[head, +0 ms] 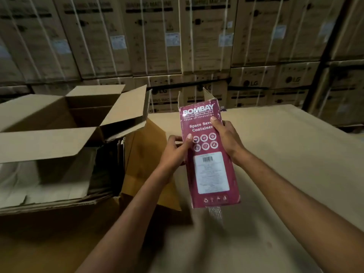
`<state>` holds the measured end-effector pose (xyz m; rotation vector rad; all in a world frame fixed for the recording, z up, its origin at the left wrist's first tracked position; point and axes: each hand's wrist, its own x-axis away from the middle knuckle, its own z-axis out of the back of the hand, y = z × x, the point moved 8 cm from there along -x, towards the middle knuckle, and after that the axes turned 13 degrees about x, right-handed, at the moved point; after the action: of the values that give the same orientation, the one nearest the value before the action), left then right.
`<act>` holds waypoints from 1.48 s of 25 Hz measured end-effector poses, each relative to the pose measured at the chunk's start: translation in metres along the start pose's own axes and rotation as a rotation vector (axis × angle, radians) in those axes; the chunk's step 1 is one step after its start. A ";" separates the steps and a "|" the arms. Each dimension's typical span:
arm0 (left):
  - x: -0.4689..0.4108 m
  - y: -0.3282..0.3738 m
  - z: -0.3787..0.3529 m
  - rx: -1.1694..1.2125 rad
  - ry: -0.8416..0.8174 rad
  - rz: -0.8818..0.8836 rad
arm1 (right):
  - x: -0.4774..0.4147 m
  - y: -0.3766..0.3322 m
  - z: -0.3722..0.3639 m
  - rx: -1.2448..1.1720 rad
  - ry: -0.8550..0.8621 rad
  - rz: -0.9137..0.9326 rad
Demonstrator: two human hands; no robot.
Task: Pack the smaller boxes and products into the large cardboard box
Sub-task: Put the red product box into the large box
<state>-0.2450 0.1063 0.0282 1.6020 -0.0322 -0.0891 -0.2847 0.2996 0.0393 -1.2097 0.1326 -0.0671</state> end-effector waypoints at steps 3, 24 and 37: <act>0.000 0.028 0.001 -0.055 -0.085 -0.083 | 0.037 -0.033 0.022 0.148 0.087 0.090; 0.077 0.380 0.107 -0.402 -0.226 -0.951 | 0.142 -0.405 0.025 0.603 0.339 0.862; 0.021 0.377 0.372 -0.574 -0.070 -0.930 | 0.073 -0.481 -0.234 0.544 0.255 0.915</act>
<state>-0.2401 -0.2788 0.3929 0.9281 0.6348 -0.7997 -0.2352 -0.0962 0.4035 -0.5089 0.8243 0.5150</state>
